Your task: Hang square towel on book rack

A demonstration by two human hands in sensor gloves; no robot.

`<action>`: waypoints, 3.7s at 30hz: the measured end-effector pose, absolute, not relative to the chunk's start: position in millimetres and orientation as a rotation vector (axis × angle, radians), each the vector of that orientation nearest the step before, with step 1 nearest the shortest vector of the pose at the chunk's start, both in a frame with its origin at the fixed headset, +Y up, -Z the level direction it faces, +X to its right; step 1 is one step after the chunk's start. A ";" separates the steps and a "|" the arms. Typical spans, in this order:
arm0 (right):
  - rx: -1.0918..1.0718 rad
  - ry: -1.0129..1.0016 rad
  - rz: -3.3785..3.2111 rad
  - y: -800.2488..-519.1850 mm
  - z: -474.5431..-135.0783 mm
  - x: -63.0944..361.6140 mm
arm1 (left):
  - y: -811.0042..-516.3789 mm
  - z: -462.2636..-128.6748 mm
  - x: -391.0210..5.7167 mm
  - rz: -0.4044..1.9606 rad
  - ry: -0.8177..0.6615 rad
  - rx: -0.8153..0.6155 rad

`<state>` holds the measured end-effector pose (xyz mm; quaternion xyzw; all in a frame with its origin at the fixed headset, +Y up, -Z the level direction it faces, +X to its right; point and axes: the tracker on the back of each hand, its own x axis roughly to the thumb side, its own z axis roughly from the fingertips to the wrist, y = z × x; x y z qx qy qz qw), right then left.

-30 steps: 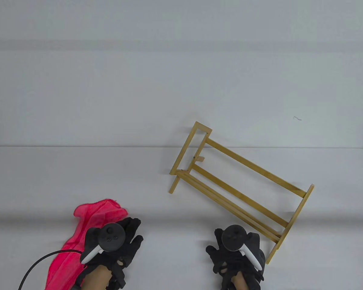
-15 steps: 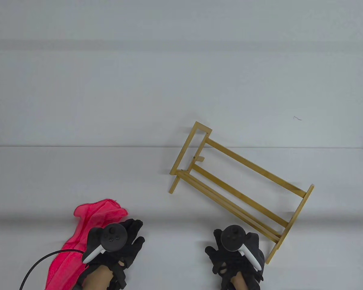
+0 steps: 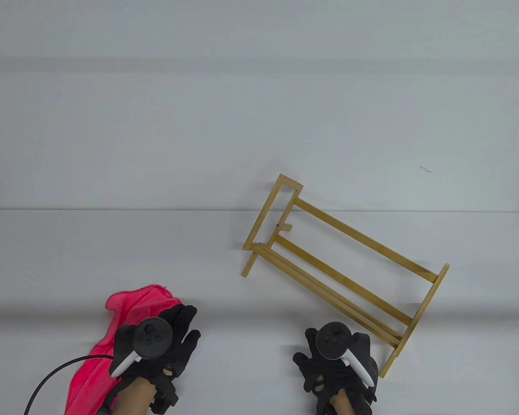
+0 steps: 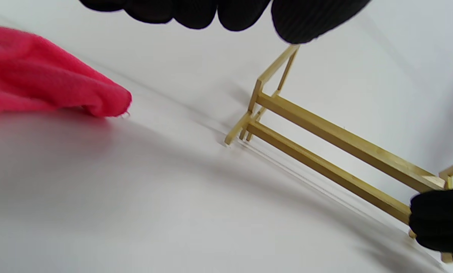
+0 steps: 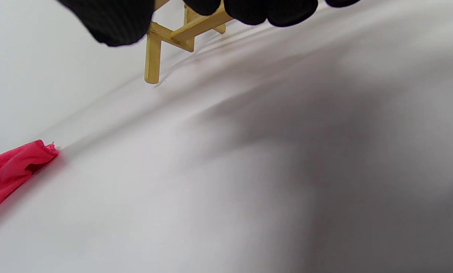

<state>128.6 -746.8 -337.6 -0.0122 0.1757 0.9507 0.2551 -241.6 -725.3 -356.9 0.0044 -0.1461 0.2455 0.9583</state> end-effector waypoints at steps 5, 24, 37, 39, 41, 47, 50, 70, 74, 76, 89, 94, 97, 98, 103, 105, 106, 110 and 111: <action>-0.031 0.476 2.576 -746.6 -337.8 129.1 | -722.4 -359.8 -266.0 0.512 -0.186 0.062; -0.003 0.464 2.560 -745.1 -338.4 128.0 | -745.1 -360.8 -353.8 0.583 0.377 -0.094; 0.009 0.478 2.570 -745.4 -338.3 124.9 | -779.7 -365.0 -352.9 0.456 0.421 -0.339; 0.007 0.475 2.571 -745.0 -338.2 124.8 | -784.2 -365.3 -348.9 0.438 0.417 -0.364; 0.005 0.474 2.572 -744.7 -338.2 124.8 | -783.3 -366.1 -345.5 0.405 0.407 -0.334; 0.002 0.481 2.586 -744.9 -338.3 123.7 | -779.1 -368.8 -332.4 0.330 0.360 -0.285; 0.003 0.483 2.590 -744.7 -338.2 123.2 | -776.6 -370.7 -324.6 0.285 0.324 -0.256; 0.010 0.485 2.586 -743.0 -336.9 120.6 | -748.7 -369.2 -283.6 0.329 0.108 -0.042; 0.045 0.473 2.556 -739.2 -335.0 114.9 | -738.7 -365.1 -277.1 0.421 0.082 0.018; 0.072 0.463 2.530 -736.3 -333.7 110.1 | -735.9 -362.9 -271.7 0.453 0.066 0.041; 0.339 0.567 2.100 -718.3 -317.7 62.4 | -702.7 -337.8 -192.7 0.451 -0.248 0.263; 0.331 0.567 1.948 -715.1 -312.9 56.2 | -688.9 -320.3 -165.9 0.426 -0.387 0.364; 0.267 0.511 1.845 -713.7 -313.3 62.0 | -681.3 -306.4 -149.7 0.379 -0.489 0.440; 0.256 0.505 1.819 -713.7 -313.5 63.6 | -680.2 -303.5 -146.4 0.372 -0.510 0.456; 0.262 0.497 1.646 -714.7 -316.1 73.4 | -674.3 -287.1 -128.3 0.342 -0.626 0.517; 0.286 0.494 1.596 -714.5 -316.5 74.9 | -674.0 -282.3 -122.1 0.353 -0.687 0.509; 0.292 0.490 1.587 -714.0 -316.5 75.1 | -674.6 -280.5 -119.8 0.359 -0.689 0.512; 0.298 0.455 1.601 -711.8 -316.6 78.0 | -678.3 -280.7 -115.8 0.385 -0.715 0.435; 0.294 0.445 1.602 -711.6 -317.2 79.9 | -679.9 -282.3 -116.2 0.404 -0.728 0.402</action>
